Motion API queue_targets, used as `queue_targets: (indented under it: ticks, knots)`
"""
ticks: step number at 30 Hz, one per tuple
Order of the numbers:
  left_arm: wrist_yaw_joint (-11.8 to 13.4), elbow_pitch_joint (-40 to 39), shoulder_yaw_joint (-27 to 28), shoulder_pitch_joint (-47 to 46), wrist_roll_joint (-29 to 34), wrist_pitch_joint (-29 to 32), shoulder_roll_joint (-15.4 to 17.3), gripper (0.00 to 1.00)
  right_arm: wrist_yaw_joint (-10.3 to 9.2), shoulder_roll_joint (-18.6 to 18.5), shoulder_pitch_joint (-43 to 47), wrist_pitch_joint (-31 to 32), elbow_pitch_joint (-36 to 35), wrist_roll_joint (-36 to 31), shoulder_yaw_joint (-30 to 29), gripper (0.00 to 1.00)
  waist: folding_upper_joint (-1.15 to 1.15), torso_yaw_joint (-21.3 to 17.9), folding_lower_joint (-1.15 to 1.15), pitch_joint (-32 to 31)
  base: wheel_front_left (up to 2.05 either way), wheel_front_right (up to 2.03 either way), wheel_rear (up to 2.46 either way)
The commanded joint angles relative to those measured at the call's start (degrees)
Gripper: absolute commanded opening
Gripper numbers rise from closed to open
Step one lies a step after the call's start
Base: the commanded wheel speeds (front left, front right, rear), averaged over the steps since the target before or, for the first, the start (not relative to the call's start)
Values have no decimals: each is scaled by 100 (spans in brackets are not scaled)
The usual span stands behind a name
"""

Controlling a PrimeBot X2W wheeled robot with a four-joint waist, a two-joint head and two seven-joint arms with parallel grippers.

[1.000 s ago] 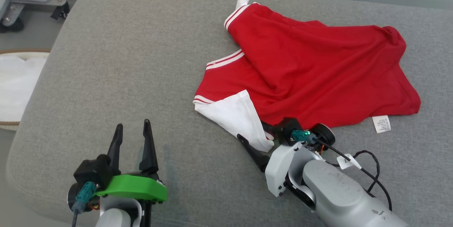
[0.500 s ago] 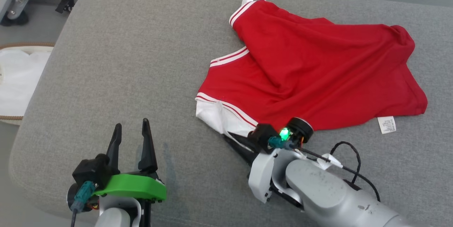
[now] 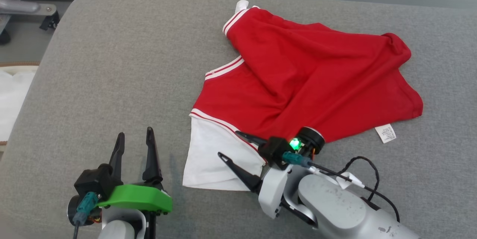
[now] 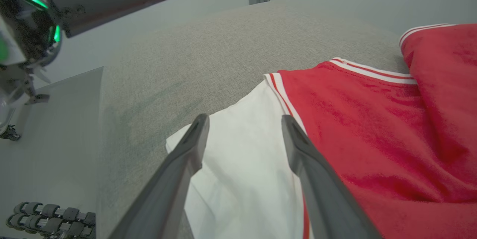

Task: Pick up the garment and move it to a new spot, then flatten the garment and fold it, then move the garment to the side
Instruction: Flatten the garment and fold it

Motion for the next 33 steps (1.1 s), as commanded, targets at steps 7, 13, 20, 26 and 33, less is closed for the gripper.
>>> queue_targets:
  ticks: [7, 13, 20, 26, 33]
  knots:
    - [-92, 86, 60, 16, 138, -2, 20, 100, -9, -40, 717, -23, -415, -645, -1746, 100, 0, -361, 0, -258, 0, 0, 0]
    - [-156, 109, 25, 156, 195, -2, 20, 100, -9, -29, 1462, -18, -973, -1161, -3383, 100, 0, -576, 0, -512, 0, 0, 0]
    - [-191, 138, -28, 365, 165, -1, 21, 100, -9, -18, 2221, -18, -1551, -1263, -4412, 100, 0, -787, 0, -811, 0, 0, 0]
    - [-159, 72, -7, 613, 107, -2, 20, 100, -9, -22, 2687, -18, -1826, -1196, -4850, 100, 0, -921, 0, -1010, 0, 0, 0]
    - [-135, -13, -37, 817, 35, -1, 20, 100, -9, -20, 2963, -18, -1970, -1137, -5117, 100, 0, -985, 0, -1090, 0, 0, 0]
